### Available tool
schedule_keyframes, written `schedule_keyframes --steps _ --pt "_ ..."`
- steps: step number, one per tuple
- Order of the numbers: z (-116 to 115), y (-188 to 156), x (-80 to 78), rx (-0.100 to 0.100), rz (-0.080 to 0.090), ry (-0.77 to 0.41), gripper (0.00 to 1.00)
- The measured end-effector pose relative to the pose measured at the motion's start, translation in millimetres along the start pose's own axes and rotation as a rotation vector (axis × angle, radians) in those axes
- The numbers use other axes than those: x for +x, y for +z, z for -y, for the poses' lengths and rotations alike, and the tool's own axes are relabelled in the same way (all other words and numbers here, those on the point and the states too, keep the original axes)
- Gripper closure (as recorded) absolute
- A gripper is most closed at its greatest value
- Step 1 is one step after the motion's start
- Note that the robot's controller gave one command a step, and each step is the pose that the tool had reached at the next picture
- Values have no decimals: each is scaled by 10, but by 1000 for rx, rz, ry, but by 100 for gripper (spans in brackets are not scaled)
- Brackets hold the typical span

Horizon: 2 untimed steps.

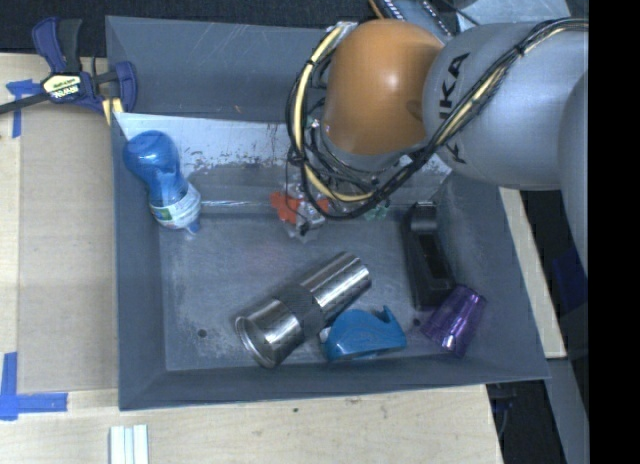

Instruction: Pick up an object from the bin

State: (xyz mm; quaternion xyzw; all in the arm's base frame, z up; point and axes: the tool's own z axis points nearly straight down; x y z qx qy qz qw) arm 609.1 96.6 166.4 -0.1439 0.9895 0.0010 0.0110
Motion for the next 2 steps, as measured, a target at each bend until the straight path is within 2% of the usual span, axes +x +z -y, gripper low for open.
schedule_keyframes --steps 1,2 --pt "102 487 61 -2 -15 -5 100" --pt "38 -423 53 -1 -3 12 100"
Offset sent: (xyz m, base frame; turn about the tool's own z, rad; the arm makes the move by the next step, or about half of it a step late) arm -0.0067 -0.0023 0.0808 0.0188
